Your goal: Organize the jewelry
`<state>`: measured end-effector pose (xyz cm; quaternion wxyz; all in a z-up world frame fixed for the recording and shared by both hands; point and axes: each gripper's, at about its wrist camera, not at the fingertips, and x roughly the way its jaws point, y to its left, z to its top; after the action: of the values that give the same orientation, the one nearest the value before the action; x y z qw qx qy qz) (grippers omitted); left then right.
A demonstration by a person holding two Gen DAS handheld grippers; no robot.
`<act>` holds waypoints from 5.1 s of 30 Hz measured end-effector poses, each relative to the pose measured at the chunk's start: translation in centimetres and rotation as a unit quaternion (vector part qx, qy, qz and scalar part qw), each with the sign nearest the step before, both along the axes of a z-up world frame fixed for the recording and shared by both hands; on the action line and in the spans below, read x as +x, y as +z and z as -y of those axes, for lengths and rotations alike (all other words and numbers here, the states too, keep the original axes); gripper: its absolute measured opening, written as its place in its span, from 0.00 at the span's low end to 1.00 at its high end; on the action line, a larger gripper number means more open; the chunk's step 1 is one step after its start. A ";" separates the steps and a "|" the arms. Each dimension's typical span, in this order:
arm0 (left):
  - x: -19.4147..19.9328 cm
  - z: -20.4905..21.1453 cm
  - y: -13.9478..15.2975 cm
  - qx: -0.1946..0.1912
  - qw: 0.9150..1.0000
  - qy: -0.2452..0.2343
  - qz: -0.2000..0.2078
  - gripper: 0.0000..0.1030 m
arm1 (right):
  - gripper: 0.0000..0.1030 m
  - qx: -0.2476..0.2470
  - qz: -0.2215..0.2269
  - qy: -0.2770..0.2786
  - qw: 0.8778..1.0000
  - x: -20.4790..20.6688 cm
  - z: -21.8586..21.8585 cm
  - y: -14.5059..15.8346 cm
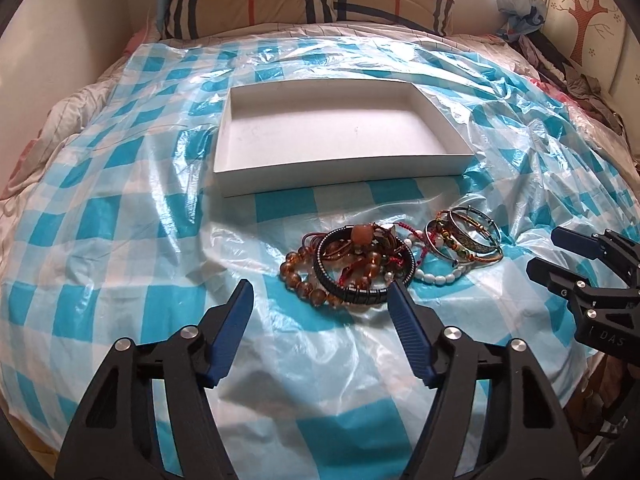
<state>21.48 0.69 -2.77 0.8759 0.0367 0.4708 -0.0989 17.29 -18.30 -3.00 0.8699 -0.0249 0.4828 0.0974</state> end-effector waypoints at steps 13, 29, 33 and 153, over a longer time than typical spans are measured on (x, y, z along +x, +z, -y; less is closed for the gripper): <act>5.3 1.3 -4.2 0.001 0.999 -0.008 -0.033 0.35 | 0.28 0.012 -0.056 0.072 0.996 5.5 -1.7 -4.5; 4.5 -0.2 -3.6 -0.037 0.999 -0.011 -0.035 0.08 | 0.06 0.045 -0.042 0.075 0.995 5.3 -1.1 -4.2; 4.0 -0.7 -3.0 -0.043 0.999 -0.008 -0.030 0.08 | 0.06 0.053 -0.036 0.068 0.996 5.1 -0.6 -3.9; 8.0 -0.5 -4.6 -0.059 0.997 0.001 -0.041 0.17 | 0.19 0.027 -0.047 0.076 0.996 7.4 1.1 -5.0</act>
<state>29.51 1.16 -7.39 0.8566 -0.0196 0.4996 -0.1273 24.67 -19.41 -7.97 0.8365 -0.0336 0.5175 0.1771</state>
